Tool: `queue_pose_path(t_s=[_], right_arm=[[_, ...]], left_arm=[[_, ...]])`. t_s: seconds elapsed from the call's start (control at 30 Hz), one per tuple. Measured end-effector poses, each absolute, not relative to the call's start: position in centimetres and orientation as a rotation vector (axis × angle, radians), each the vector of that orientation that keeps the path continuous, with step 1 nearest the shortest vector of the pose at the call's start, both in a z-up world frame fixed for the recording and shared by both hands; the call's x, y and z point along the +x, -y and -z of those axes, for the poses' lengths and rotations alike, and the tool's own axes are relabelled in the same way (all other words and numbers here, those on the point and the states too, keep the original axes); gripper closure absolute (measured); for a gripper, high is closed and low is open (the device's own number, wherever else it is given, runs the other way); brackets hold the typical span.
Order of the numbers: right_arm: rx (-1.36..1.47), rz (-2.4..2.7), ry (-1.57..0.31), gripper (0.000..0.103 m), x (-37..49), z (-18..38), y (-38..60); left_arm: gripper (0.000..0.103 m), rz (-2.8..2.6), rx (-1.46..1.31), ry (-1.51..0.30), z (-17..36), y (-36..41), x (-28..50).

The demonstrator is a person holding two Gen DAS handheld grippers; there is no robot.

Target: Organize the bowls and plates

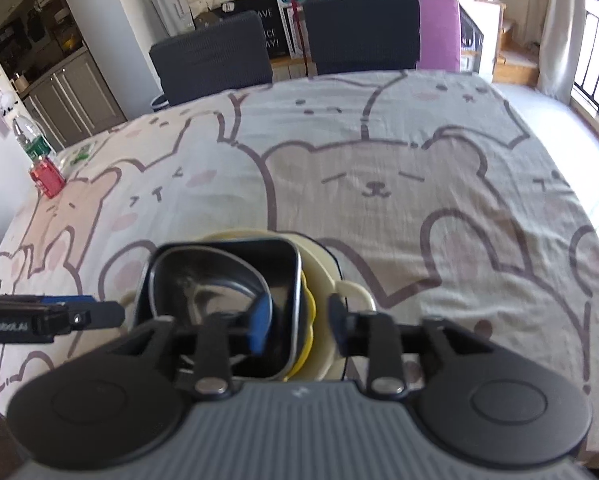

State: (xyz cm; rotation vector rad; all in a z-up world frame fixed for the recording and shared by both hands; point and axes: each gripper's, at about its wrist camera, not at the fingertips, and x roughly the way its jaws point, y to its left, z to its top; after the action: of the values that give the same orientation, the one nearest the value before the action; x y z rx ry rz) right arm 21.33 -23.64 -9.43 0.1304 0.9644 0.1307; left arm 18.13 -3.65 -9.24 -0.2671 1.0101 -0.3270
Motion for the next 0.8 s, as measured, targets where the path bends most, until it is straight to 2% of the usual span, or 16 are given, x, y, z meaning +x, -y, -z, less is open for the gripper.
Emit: queue_pose_path(t_s=[0.13, 0.2, 0.5, 0.8], right_arm=[[0.075, -0.120, -0.923, 0.039, 20.4, 7.8, 22.7], [0.055, -0.124, -0.891, 0.027, 19.7, 7.0, 22.2], [0.038, -0.142, -0.771, 0.001, 15.9, 4.4, 21.8], [0.029, -0.160, -0.632, 0.000, 10.5, 1.5, 22.2]], left_arm=[[0.000, 0.329, -0.248, -0.980, 8.1, 3.6, 17.2], [0.000, 0.326, -0.240, -0.960, 7.6, 3.6, 16.7], [0.000, 0.317, -0.179, -0.886, 4.2, 3.7, 13.4], [0.000, 0.283, -0.120, -0.721, 0.1, 4.1, 7.3]])
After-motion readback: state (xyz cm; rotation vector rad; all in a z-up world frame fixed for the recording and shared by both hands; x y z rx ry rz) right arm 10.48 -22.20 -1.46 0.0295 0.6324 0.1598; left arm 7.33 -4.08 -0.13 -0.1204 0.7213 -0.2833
